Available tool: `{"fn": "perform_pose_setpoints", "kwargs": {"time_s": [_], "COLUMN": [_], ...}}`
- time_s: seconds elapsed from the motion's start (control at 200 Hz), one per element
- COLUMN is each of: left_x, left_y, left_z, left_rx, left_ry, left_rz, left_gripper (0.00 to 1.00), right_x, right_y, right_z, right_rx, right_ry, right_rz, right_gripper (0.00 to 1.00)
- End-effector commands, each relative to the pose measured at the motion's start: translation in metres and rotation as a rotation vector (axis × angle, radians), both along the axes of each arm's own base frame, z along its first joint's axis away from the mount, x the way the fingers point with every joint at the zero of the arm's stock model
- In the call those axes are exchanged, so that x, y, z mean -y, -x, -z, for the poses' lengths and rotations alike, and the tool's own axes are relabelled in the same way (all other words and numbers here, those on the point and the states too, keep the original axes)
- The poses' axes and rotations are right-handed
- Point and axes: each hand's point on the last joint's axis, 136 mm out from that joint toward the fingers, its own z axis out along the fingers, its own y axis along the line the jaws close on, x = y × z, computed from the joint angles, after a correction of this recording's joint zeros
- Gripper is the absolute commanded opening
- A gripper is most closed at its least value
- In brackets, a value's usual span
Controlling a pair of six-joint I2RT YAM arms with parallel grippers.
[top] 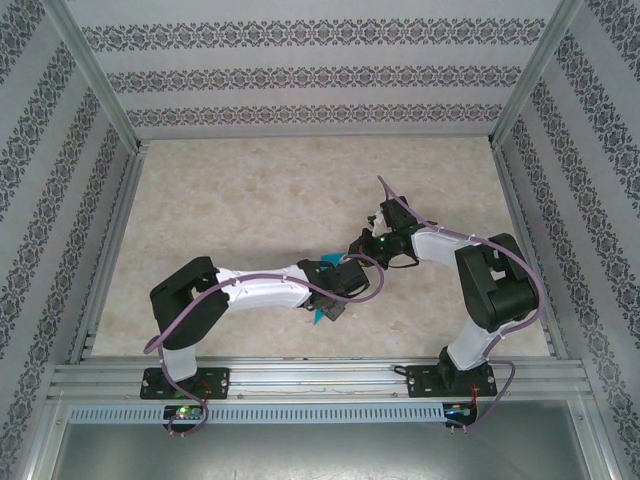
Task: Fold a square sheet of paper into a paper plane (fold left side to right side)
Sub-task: Fold the wing for the fifth time at the center of the table.
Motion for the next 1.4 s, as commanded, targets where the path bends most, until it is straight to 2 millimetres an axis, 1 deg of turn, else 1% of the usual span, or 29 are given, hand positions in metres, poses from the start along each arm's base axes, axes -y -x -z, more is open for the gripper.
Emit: {"fn": "perform_pose_setpoints", "kwargs": {"time_s": [0.0,0.11,0.24,0.37,0.729,0.864,1.044,1.209,1.394], "left_x": [-0.002,0.001,0.001,0.001,0.001,0.001,-0.001,0.001,0.0], "left_y": [0.007,0.005,0.0,-0.002,0.005,0.009,0.01,0.013,0.016], "left_z": [0.001,-0.003,-0.014,-0.025,-0.008,-0.002,0.0,0.004,0.007], "left_rx": [-0.007,0.016,0.075,0.159,0.139,0.114,0.108,0.092,0.076], "left_ry": [-0.044,-0.048,-0.061,-0.134,-0.213,-0.217,-0.218,-0.207,-0.21], "left_rz": [-0.005,0.0,-0.006,0.033,0.065,0.066,0.062,0.061,0.054], "left_gripper": [0.38,0.41,0.45,0.47,0.47,0.43,0.33,0.29,0.27], "right_x": [-0.001,0.0,-0.001,-0.002,-0.002,-0.002,0.0,0.002,0.004], "right_y": [-0.001,-0.001,0.001,0.002,0.005,0.006,0.007,0.009,0.011], "right_z": [0.003,0.004,0.006,0.007,0.009,0.01,0.013,0.017,0.021], "right_rx": [-0.022,-0.031,-0.042,-0.052,-0.071,-0.075,-0.083,-0.094,-0.103], "right_ry": [0.021,0.025,0.026,0.024,0.022,0.026,0.038,0.053,0.073], "right_rz": [0.015,0.015,0.012,0.016,0.028,0.027,0.027,0.027,0.026], "right_gripper": [0.0,0.0,0.0,0.0,0.0,0.0,0.0,0.0,0.0]}}
